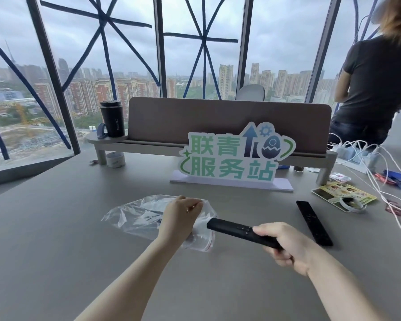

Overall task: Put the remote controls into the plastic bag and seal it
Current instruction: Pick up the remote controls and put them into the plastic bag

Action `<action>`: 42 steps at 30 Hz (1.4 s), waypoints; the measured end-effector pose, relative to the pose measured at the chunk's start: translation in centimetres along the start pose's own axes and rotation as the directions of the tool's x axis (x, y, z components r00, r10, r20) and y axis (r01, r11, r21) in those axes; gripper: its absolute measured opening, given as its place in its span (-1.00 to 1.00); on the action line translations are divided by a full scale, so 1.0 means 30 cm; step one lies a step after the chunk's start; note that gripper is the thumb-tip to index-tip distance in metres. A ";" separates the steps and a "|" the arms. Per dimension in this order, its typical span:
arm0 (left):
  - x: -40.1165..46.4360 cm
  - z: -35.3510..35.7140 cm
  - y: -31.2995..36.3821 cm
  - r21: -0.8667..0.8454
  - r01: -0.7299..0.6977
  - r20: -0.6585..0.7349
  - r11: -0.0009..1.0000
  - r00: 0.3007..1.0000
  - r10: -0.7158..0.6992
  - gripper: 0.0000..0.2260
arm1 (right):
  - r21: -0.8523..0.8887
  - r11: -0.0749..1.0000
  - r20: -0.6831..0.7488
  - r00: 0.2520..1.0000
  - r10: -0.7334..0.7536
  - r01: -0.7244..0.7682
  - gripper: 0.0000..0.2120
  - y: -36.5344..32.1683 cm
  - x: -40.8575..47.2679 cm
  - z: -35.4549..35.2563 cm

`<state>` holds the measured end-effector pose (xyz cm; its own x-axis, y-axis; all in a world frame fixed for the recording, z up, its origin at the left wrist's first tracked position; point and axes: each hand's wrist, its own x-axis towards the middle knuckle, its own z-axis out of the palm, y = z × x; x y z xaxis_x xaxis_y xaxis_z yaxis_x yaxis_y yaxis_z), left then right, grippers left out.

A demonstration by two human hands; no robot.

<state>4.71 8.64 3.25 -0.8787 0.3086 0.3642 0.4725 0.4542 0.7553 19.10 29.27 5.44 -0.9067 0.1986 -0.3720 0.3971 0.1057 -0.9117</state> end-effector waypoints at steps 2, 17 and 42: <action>-0.004 0.014 0.029 -0.009 -0.030 0.022 1.000 0.999 0.030 -0.83 | -0.106 0.994 0.029 0.999 -0.015 0.018 -0.76 -0.004 0.013 0.056; -0.008 0.075 0.047 -0.029 -0.064 0.063 0.998 0.996 0.065 -0.83 | -0.341 0.930 -0.774 0.603 -0.195 -0.136 -0.76 0.196 0.176 -0.202; 0.000 0.125 0.210 -0.099 -0.024 -0.004 0.995 1.000 0.023 -0.84 | 0.031 0.999 0.050 0.999 -0.007 0.006 -0.73 0.024 -0.198 -0.167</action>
<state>7.94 14.65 5.96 -0.8677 0.3160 0.3837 0.4840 0.3614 0.7969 25.50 33.04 7.87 -0.9156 0.1493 -0.3734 0.3872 0.0762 -0.9188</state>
